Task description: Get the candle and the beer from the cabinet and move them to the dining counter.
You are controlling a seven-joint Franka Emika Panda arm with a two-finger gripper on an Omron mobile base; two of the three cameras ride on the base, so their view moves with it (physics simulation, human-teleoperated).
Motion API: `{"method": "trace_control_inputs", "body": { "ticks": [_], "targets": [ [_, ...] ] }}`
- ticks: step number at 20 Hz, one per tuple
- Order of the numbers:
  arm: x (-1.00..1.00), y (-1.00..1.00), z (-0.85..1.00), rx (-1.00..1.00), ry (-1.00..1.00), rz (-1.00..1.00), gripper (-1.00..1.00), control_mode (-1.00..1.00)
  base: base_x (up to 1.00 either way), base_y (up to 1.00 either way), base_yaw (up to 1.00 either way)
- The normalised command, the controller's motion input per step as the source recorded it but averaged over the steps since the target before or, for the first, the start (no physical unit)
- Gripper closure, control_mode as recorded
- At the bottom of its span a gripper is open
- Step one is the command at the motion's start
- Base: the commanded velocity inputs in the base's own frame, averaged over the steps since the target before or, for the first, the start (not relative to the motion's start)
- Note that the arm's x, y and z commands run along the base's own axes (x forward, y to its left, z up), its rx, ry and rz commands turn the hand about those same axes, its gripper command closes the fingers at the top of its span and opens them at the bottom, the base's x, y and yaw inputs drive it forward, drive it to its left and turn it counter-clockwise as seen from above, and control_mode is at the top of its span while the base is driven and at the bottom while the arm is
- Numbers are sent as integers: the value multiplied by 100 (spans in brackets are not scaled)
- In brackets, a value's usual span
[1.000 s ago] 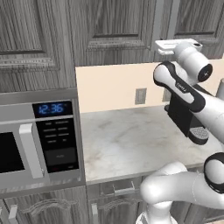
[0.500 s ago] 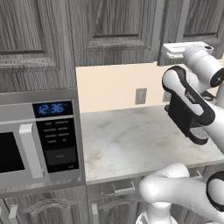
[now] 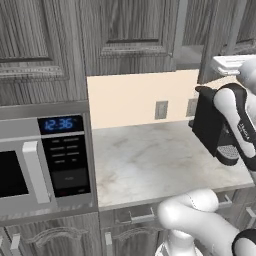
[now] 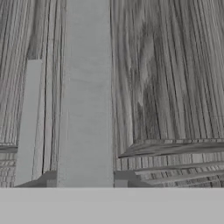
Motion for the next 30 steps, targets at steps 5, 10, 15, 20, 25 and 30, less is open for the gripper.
{"method": "trace_control_inputs", "body": {
  "ticks": [5,10,15,20,25,30],
  "targets": [
    [-99,-92,11,0,0,0,100,-100,0,0,0],
    [-74,-82,6,2,1,0,-100,-100,0,0,0],
    [-77,-14,-4,1,-11,3,-100,-100,0,0,0],
    [-100,5,0,0,-26,0,-100,-100,0,0,0],
    [-85,45,0,-1,-15,-2,-100,-100,0,0,0],
    [-21,96,-2,-12,-1,-14,-100,-100,0,0,0]
  ]
}}
